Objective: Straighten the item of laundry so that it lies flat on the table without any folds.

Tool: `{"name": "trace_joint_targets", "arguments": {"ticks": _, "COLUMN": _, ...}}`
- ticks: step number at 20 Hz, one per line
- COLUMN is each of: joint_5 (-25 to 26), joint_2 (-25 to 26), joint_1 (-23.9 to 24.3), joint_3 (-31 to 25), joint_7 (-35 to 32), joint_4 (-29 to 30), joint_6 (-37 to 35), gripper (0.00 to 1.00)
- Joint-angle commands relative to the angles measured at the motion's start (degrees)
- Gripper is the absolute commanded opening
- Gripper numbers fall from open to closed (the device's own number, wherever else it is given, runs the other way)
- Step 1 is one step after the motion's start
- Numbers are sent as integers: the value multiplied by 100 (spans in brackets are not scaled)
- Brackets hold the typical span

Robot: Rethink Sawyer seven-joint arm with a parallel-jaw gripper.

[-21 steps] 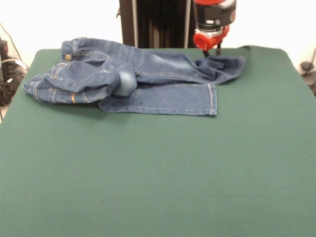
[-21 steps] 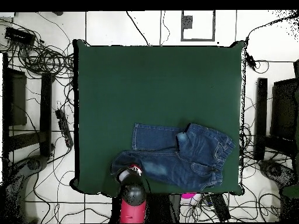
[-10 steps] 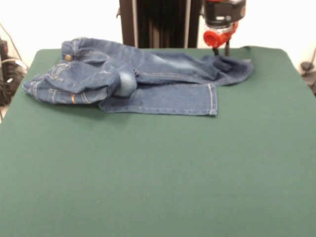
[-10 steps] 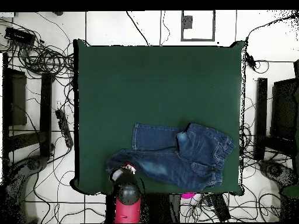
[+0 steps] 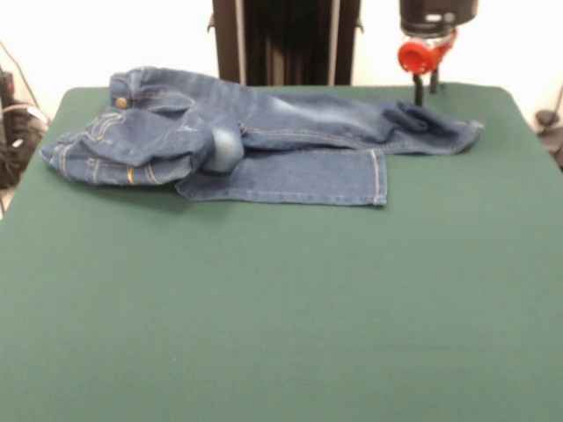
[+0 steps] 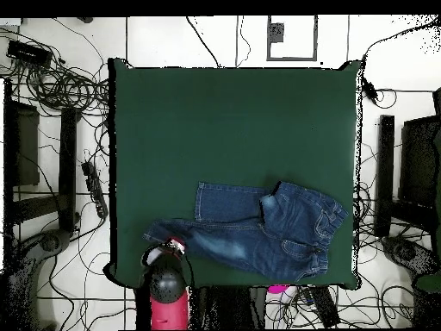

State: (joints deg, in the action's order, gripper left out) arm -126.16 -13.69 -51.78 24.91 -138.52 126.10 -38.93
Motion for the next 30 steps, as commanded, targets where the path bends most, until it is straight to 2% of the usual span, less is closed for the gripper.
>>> {"name": "trace_joint_targets", "arguments": {"ticks": 1, "joint_5": 349, "joint_2": -503, "joint_1": -9, "joint_3": -1397, "joint_7": -2255, "joint_4": -1043, "joint_6": 752, "gripper": 100}}
{"name": "trace_joint_targets", "arguments": {"ticks": 5, "joint_5": 342, "joint_2": -611, "joint_1": 41, "joint_3": -1644, "joint_7": -2377, "joint_4": -1134, "joint_6": 1008, "gripper": 100}}
{"name": "trace_joint_targets", "arguments": {"ticks": 12, "joint_5": 26, "joint_2": -373, "joint_1": -50, "joint_3": -1920, "joint_7": -2545, "joint_4": -1490, "joint_6": 1515, "gripper": 100}}
{"name": "trace_joint_targets", "arguments": {"ticks": 15, "joint_5": -308, "joint_2": -315, "joint_1": -134, "joint_3": -1943, "joint_7": -2444, "joint_4": -1612, "joint_6": 1456, "gripper": 100}}
{"name": "trace_joint_targets", "arguments": {"ticks": 24, "joint_5": -607, "joint_2": -329, "joint_1": -113, "joint_3": -2049, "joint_7": -2341, "joint_4": -1707, "joint_6": 1459, "gripper": 100}}
{"name": "trace_joint_targets", "arguments": {"ticks": 28, "joint_5": -141, "joint_2": -571, "joint_1": 98, "joint_3": -2019, "joint_7": -2151, "joint_4": -1310, "joint_6": 1356, "gripper": 100}}
{"name": "trace_joint_targets", "arguments": {"ticks": 30, "joint_5": 386, "joint_2": -873, "joint_1": 348, "joint_3": -1854, "joint_7": -1845, "joint_4": -768, "joint_6": 1092, "gripper": 100}}
